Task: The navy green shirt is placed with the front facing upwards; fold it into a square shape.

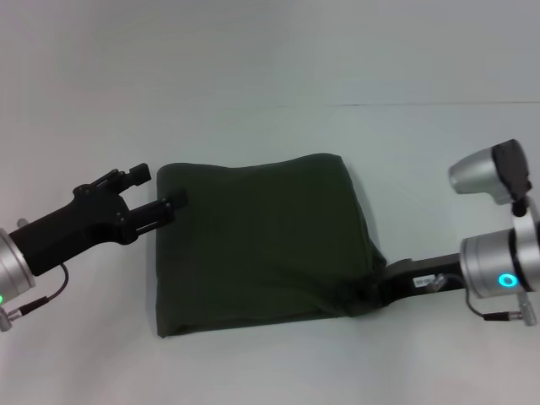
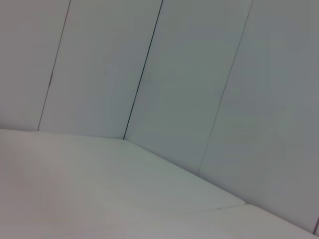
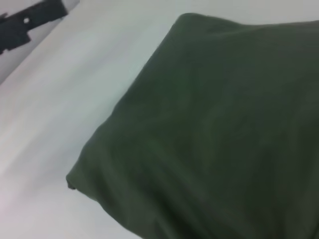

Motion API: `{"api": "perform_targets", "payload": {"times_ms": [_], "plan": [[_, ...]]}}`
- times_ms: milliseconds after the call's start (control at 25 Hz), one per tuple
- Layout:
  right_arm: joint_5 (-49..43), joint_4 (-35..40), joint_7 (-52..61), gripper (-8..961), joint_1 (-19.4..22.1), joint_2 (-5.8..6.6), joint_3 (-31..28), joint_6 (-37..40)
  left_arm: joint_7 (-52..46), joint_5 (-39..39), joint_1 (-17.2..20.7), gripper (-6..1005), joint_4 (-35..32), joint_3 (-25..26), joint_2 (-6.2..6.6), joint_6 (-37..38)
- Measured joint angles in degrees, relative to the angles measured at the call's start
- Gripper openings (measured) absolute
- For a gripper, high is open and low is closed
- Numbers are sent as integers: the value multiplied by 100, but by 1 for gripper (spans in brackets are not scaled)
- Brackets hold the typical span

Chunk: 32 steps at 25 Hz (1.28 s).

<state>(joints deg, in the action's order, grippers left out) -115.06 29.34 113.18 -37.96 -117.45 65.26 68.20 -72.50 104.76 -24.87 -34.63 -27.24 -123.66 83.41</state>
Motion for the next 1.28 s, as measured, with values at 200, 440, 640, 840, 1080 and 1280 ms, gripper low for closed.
{"api": "perform_targets", "payload": {"times_ms": [200, 440, 640, 840, 1080, 1280], "plan": [[20, 48, -269, 87, 52, 46, -664, 342, 0, 0, -3, 875, 0, 0, 0, 0], [24, 120, -386, 91, -171, -129, -856, 179, 0, -1, -12, 875, 6, 0, -7, 0], [-2, -69, -417, 93, -497, -251, -608, -299, 0, -10, -45, 874, 9, 0, -9, 0], [-1, -472, -365, 96, -817, -259, -229, -780, 0, -13, -46, 874, 9, 0, -9, 0], [-13, -507, -81, 100, -798, -218, 48, -1003, 0, -17, -30, 875, 9, 0, -9, -2], [-16, -350, -28, 102, -589, -192, 2, -1040, 0, -18, -25, 875, 9, 0, -9, -67]]}}
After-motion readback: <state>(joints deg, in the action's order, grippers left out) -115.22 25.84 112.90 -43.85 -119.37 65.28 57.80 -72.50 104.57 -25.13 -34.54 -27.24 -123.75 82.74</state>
